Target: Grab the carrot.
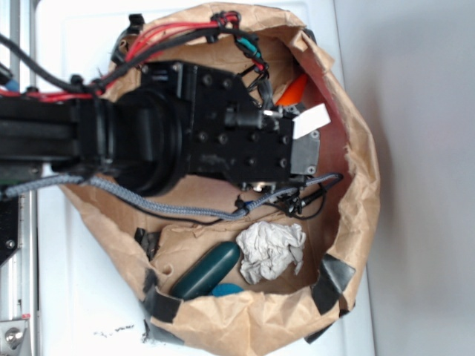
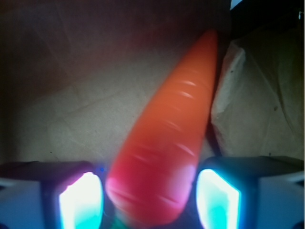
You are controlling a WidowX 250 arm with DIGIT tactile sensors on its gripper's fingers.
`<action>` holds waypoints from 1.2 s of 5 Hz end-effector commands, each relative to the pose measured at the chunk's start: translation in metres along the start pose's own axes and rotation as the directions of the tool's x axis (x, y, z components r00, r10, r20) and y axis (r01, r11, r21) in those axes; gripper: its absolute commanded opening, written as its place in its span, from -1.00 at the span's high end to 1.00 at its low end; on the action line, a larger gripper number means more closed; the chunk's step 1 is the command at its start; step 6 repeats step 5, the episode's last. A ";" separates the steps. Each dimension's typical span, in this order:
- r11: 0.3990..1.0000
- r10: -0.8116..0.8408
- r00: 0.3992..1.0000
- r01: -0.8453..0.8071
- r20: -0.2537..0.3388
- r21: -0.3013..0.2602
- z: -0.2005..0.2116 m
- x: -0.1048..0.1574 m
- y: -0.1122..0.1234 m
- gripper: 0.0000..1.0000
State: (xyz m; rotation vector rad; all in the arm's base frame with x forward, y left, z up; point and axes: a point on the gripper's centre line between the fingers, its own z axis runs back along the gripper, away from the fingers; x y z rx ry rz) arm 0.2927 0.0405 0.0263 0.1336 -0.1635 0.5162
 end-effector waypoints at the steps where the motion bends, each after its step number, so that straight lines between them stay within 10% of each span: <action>1: 1.000 -0.019 0.997 0.019 0.074 -0.005 0.018 0.008 0.001 1.00; 3: 0.999 -0.034 0.995 0.035 0.093 -0.012 0.041 0.003 0.004 1.00; 6: 0.983 -0.044 0.999 0.049 0.032 -0.175 0.108 0.001 0.020 1.00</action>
